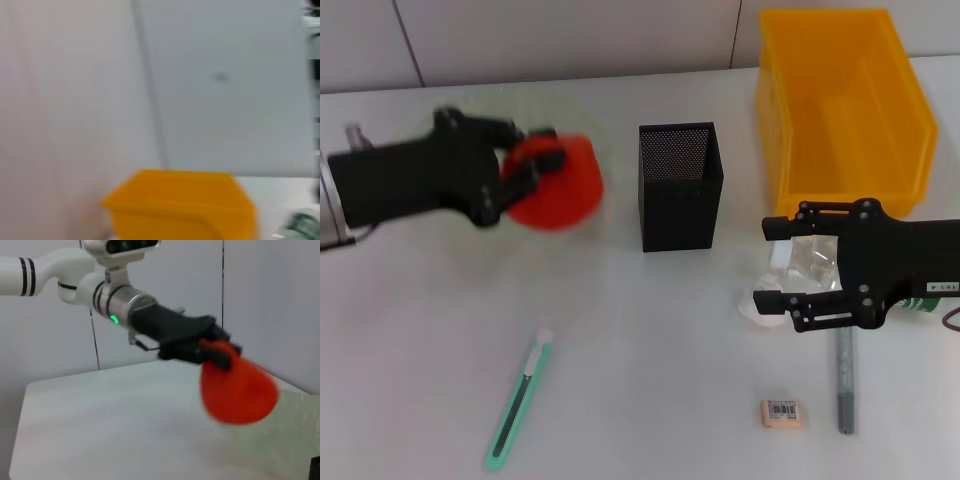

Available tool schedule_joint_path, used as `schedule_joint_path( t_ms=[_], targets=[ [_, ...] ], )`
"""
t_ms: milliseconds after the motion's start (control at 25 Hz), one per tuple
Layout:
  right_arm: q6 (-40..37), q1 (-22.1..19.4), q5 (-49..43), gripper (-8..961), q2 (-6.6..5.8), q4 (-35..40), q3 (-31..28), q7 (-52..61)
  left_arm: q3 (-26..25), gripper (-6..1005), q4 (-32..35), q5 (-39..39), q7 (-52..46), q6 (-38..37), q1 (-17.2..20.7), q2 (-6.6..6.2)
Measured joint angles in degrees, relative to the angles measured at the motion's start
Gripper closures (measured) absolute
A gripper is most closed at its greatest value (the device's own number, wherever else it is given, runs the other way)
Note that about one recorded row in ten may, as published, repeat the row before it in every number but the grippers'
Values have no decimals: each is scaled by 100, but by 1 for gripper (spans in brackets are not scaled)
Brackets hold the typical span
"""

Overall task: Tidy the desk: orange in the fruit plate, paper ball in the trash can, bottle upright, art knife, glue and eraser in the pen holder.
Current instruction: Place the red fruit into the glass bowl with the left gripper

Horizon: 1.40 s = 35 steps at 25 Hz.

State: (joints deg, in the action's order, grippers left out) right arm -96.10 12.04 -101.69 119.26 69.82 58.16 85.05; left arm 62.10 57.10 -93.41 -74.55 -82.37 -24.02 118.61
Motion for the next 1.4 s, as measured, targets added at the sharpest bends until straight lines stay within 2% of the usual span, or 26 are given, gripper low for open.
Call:
schedule_joint_path(
  t_ms=[240, 360, 680, 800, 1120, 1280, 1360, 1400],
  targets=[
    [-28, -12, 0, 164, 1, -6, -8, -3, 38, 836, -403, 252, 34, 1330, -365, 1],
    [-30, -38, 0, 163, 1, -7, -7, -4, -1, 838, -896, 254, 255, 1824, -633, -7],
    [-123, -38, 49, 163, 4, -103, -4, -15, -21, 842, -1542, 264, 510, 2843, -1019, 12],
    [-124, -48, 53, 163, 9, -117, -6, -15, -14, 841, -1634, 480, 875, 3070, -994, 20],
    [-92, -60, 54, 163, 8, -112, -7, -15, -7, 842, -1825, 915, 1131, 3088, -953, 0],
    [-87, -62, 54, 163, 4, -94, -16, -15, 12, 776, -1844, 933, 1135, 3108, -919, 5],
    [-83, -61, 53, 164, 3, -89, -16, -15, 24, 589, -1851, 914, 1132, 3116, -905, 5],
    [-83, -61, 53, 164, 3, -89, -16, -15, 24, 553, -1851, 914, 1132, 3116, -905, 5]
  ],
)
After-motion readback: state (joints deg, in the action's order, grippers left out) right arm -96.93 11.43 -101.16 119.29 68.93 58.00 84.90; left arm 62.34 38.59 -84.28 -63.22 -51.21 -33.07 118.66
